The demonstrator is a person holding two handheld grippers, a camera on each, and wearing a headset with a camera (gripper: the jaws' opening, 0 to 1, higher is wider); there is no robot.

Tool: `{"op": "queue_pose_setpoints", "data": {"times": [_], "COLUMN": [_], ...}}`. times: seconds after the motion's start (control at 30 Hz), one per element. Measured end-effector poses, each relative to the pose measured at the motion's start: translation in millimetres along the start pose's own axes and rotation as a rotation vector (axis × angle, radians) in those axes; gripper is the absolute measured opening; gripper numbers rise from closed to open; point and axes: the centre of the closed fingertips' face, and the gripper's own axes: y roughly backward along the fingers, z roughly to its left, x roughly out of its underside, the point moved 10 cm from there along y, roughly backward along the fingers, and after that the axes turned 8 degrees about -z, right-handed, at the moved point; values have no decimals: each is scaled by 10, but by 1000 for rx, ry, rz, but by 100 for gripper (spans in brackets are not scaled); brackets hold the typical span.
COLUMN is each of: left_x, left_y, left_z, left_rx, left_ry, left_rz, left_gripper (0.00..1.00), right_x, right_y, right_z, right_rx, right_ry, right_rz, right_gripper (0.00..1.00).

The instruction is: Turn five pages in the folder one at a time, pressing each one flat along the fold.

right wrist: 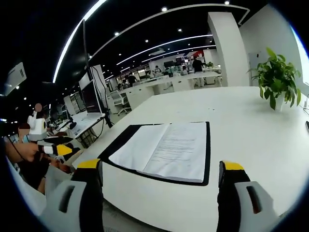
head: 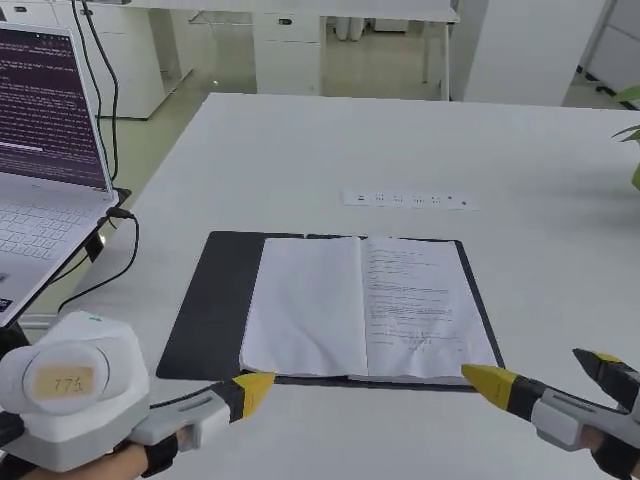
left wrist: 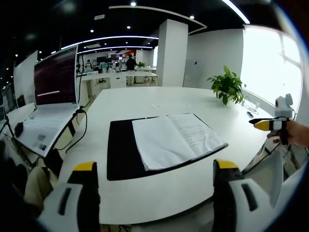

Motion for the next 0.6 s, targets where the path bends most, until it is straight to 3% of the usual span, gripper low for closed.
{"op": "queue_pose_setpoints", "data": {"times": [0.3,0.43,0.6], "left_x": [-18,-54,-65], "left_y": [-23,-99,-284], "left_z": [-4,-53,-149], "left_rx": [1,13,40], "left_ry": [2,0,-19], "left_rz": [12,5,28], "left_gripper": [95,96,90], "right_x": [-9,4,27], "right_y": [-28,-51,-110], "right_z": [-72,-71,-76], "right_rx": [-4,-1,-9], "right_ry": [-13,-7,-18], "right_rz": [2,7,17], "right_gripper": [97,96,94]}}
